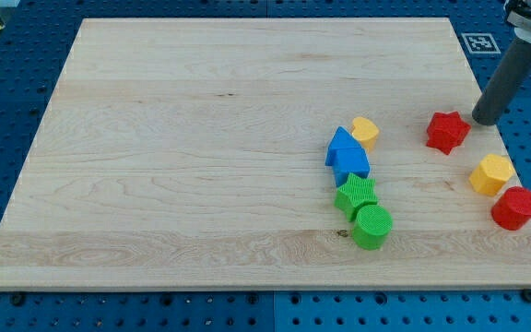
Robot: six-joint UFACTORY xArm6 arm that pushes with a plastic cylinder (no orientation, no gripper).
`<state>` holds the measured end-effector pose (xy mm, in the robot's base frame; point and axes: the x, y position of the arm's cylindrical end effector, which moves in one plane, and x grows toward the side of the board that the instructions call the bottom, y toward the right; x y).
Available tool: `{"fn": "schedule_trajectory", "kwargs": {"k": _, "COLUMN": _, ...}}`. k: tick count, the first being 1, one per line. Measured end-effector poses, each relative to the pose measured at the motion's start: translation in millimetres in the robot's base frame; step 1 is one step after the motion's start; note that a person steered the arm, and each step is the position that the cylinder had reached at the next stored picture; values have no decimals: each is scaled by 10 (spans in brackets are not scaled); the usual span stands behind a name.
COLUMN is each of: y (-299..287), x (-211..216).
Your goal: Touch the right of the red star
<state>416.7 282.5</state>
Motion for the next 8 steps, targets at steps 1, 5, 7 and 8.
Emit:
{"fn": "schedule_trajectory", "kwargs": {"k": 1, "y": -7, "x": 140}}
{"fn": "schedule_trajectory", "kwargs": {"k": 5, "y": -83, "x": 207}}
{"fn": "schedule_trajectory", "kwargs": {"k": 7, "y": -125, "x": 241}}
{"fn": "schedule_trajectory", "kwargs": {"k": 8, "y": -193, "x": 277}}
